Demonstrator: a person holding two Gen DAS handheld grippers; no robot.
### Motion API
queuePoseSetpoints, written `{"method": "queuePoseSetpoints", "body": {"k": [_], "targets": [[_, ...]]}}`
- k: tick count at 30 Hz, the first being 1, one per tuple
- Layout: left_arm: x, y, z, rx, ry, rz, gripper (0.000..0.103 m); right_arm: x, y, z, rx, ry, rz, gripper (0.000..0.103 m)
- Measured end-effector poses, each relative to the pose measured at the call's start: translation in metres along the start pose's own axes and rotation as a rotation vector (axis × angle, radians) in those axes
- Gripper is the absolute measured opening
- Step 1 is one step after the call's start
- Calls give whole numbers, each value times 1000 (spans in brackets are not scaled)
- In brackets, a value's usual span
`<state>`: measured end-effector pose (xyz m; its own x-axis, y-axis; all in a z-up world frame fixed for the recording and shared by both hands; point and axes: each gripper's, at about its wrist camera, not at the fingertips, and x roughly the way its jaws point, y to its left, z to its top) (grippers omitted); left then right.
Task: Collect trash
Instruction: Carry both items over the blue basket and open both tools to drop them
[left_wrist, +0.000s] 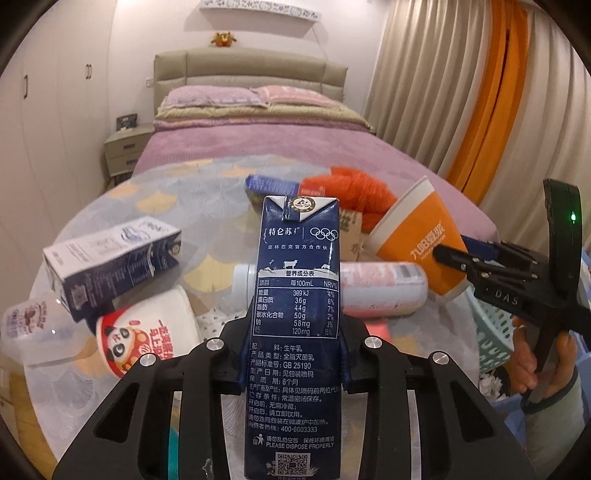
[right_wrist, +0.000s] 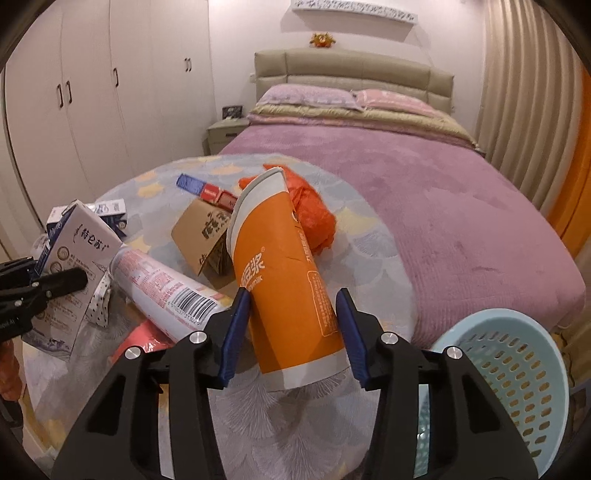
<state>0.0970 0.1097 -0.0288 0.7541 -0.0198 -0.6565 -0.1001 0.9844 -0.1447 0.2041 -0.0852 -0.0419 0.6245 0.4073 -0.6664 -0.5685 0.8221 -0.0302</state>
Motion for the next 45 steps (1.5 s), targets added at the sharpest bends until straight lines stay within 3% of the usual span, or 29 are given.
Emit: {"method": "queuePoseSetpoints", "body": {"k": [8, 15, 18, 23, 28, 35, 40, 43, 45], "targets": [[-14, -26, 18, 34, -71, -61, 33, -53, -23, -4, 86, -105, -47, 44], [-10, -93, 34, 133, -103, -200, 33, -102, -69, -28, 204, -149, -213, 44], [-1, -125, 39, 177, -97, -253, 33, -115, -98, -46, 268, -124, -316, 44], [27, -186, 43, 225, -36, -388, 33, -114, -141, -75, 403, -43, -379, 44], [69, -228, 42, 237, 62, -469, 33, -101, -168, -103, 500, 44, -421, 45], [134, -252, 35, 208, 169, -489, 33, -96, -188, -128, 591, 79, -436, 45], [153, -263, 22, 203, 218, -472, 33, -94, -192, -137, 610, 90, -431, 45], [152, -266, 19, 204, 221, -461, 49, -92, -194, -141, 621, 92, -429, 45], [148, -265, 15, 206, 211, -455, 50, -91, -198, -143, 631, 92, -418, 45]]}}
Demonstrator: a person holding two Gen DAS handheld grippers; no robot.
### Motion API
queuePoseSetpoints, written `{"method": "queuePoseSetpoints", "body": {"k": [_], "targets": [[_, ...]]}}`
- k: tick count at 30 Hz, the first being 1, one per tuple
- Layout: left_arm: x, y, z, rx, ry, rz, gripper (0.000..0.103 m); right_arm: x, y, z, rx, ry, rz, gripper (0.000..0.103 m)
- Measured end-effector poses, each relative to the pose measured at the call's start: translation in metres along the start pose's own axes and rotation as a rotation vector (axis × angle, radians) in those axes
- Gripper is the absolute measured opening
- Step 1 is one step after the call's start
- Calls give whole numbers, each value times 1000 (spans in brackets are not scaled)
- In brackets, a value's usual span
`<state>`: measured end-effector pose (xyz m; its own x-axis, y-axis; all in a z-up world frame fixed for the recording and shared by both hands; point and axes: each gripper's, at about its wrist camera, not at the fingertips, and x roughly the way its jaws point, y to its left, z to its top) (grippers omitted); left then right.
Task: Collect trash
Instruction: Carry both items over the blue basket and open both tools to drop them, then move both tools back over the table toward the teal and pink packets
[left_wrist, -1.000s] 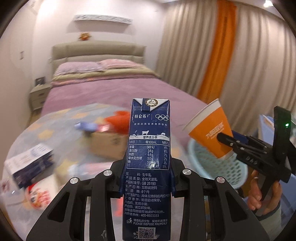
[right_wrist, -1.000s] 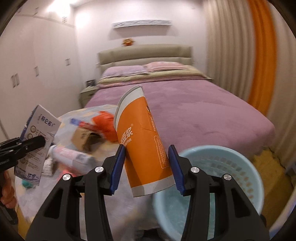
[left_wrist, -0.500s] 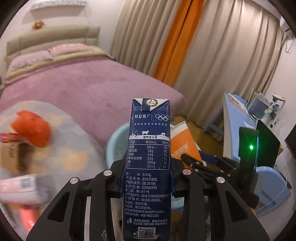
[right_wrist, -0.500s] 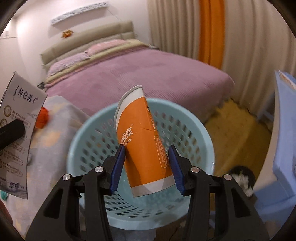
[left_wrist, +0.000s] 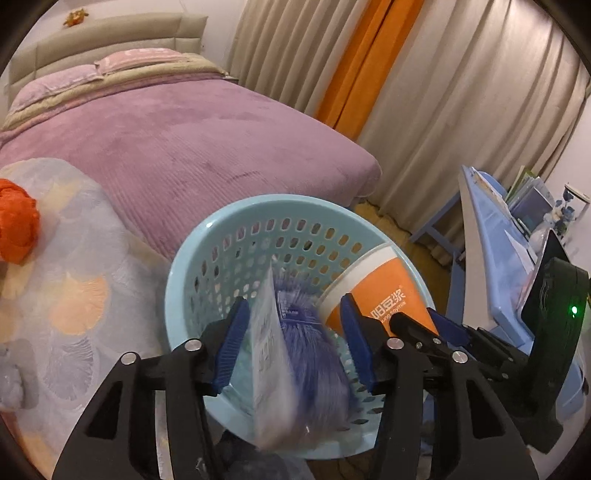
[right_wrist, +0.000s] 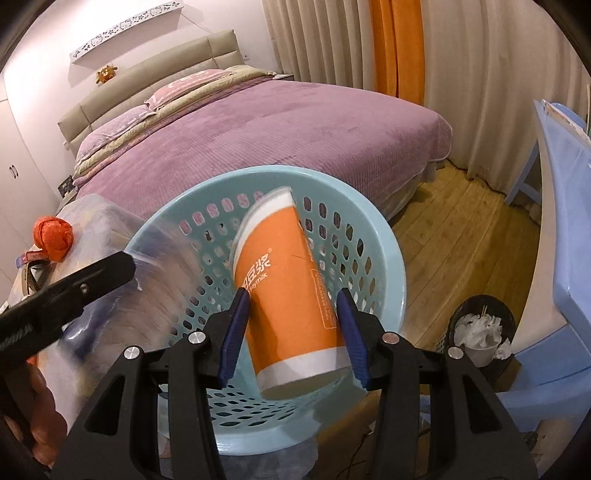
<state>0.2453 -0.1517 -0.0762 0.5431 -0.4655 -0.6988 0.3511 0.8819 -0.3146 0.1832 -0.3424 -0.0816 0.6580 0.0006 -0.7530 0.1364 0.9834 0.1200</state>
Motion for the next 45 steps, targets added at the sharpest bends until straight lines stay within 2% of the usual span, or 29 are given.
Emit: {"method": "queuePoseSetpoints", "body": {"k": [9, 15, 21, 25, 32, 36, 40, 42, 44, 45], "targets": [[-28, 10, -7, -28, -47, 7, 54, 1, 8, 1, -21, -7, 14, 44], [-70, 18, -16, -24, -115, 26, 54, -14, 19, 1, -39, -34, 43, 44], [-118, 33, -26, -52, -188, 59, 54, -39, 54, -1, -114, -82, 96, 44], [-157, 53, -38, -84, -244, 109, 54, -59, 84, -4, -174, -122, 157, 44], [-223, 103, -71, -177, -306, 244, 54, -82, 146, -18, -289, -146, 291, 44], [-254, 132, -94, -228, -321, 323, 54, -80, 186, -33, -352, -113, 343, 44], [-277, 160, -120, -282, -325, 391, 65, -71, 221, -52, -402, -61, 389, 44], [-283, 173, -134, -307, -318, 414, 65, -67, 237, -61, -422, -28, 416, 44], [-288, 189, -150, -334, -300, 430, 68, -62, 251, -71, -441, 3, 437, 49], [-289, 196, -157, -343, -291, 433, 70, -58, 260, -77, -449, 22, 447, 55]]}}
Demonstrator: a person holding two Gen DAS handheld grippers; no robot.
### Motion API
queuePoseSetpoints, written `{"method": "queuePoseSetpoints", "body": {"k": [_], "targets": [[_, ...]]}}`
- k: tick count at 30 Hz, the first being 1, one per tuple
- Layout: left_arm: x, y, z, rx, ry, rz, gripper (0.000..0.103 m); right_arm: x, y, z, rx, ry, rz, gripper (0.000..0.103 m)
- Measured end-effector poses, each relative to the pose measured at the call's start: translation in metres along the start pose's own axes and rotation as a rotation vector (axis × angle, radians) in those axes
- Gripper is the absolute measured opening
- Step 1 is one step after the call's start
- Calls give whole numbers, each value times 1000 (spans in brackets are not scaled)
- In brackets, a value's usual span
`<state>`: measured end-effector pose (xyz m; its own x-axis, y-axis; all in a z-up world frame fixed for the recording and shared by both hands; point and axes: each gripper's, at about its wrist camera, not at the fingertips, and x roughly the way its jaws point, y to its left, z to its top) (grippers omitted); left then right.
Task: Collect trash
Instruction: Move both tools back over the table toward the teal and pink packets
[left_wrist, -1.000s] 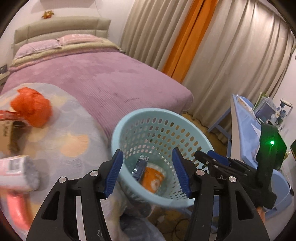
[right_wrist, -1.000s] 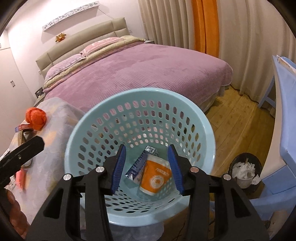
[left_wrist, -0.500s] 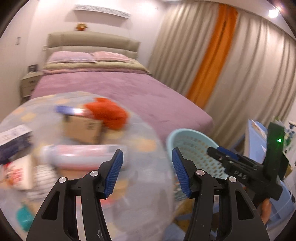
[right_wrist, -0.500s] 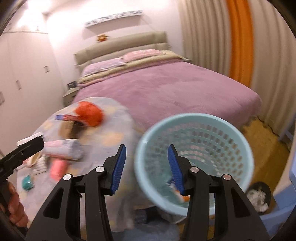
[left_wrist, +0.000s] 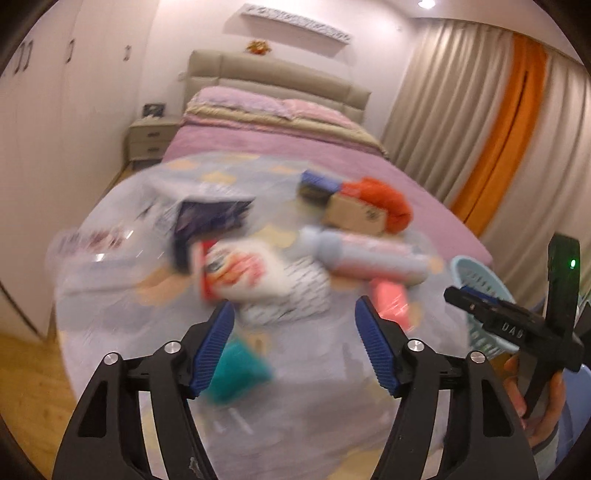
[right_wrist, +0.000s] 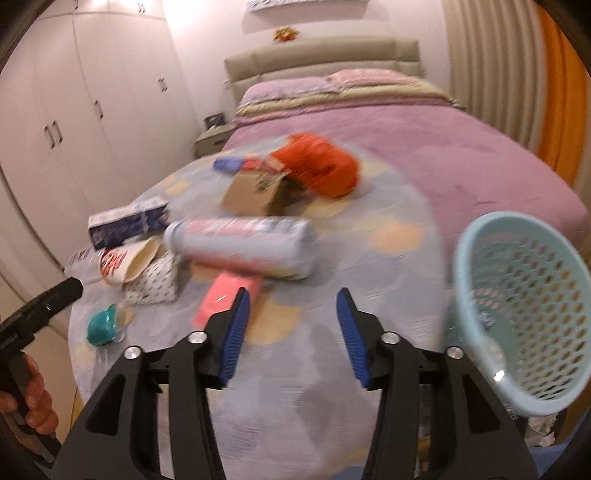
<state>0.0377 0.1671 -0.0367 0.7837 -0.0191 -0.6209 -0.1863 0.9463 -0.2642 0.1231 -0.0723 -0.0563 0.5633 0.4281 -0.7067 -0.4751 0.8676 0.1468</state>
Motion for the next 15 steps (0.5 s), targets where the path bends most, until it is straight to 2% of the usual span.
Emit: {"method": "queuePoseSetpoints", "body": {"k": [1, 6, 15], "targets": [[2, 7, -5, -7, 14, 5, 74, 5, 4, -1, 0, 7, 9, 59], [8, 29, -24, -7, 67, 21, 79, 27, 26, -6, -13, 45, 26, 64], [25, 37, -35, 17, 85, 101, 78, 52, 40, -10, -19, 101, 25, 67]]}}
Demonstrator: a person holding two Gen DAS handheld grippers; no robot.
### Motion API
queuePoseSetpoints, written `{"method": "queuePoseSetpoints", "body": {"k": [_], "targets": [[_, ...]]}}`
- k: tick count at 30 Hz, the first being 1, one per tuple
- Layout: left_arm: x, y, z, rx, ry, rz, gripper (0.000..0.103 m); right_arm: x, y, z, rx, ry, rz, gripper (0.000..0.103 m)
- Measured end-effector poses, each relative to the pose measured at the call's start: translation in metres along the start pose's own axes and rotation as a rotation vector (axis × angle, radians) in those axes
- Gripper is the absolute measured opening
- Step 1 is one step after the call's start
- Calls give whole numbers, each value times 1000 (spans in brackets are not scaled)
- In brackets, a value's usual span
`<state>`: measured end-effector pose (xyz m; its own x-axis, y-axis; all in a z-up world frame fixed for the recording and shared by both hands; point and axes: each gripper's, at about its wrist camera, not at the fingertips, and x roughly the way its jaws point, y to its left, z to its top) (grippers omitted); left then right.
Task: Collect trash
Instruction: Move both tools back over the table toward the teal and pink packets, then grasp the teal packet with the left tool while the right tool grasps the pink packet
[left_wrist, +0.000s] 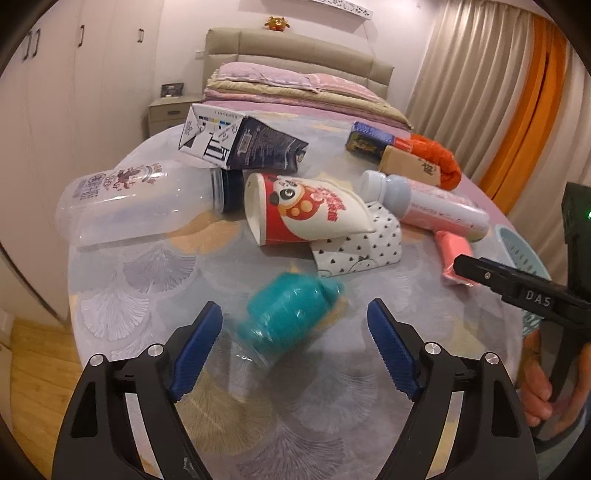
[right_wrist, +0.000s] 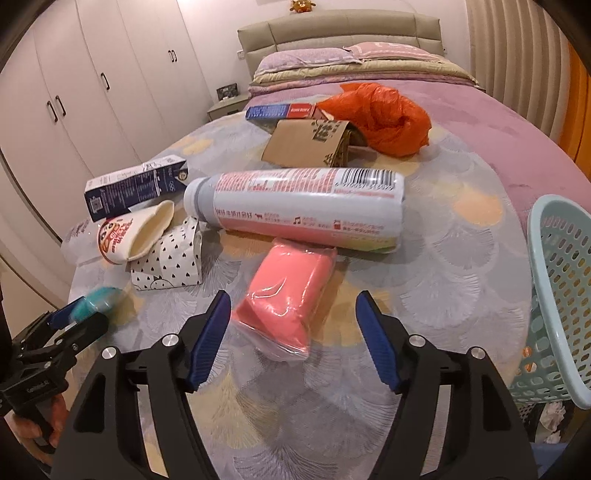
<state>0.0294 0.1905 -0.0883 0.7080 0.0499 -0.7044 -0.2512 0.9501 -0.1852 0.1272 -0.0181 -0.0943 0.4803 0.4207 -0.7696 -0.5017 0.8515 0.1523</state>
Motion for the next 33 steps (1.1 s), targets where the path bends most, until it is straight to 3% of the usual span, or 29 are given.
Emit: {"method": "queuePoseSetpoints", "body": {"k": [9, 15, 17, 19, 21, 23, 33], "targets": [[-2, 5, -2, -21, -23, -11, 68, 10, 10, 6, 1, 18, 3, 70], [1, 6, -2, -19, -15, -13, 63, 14, 21, 6, -31, 20, -68, 69], [1, 5, -3, -13, -17, -14, 63, 15, 23, 4, -40, 13, -96, 61], [2, 4, -2, -12, -19, -13, 61, 15, 25, 4, -61, 7, -128, 46], [1, 3, -3, -11, -23, -17, 55, 14, 24, 3, -66, 7, -125, 39], [0, 1, -3, -5, -25, -15, 50, 12, 24, 2, -70, 8, -110, 37], [-23, -15, 5, 8, -82, -59, 48, -21, 22, -7, -81, -28, -30, 35]]}}
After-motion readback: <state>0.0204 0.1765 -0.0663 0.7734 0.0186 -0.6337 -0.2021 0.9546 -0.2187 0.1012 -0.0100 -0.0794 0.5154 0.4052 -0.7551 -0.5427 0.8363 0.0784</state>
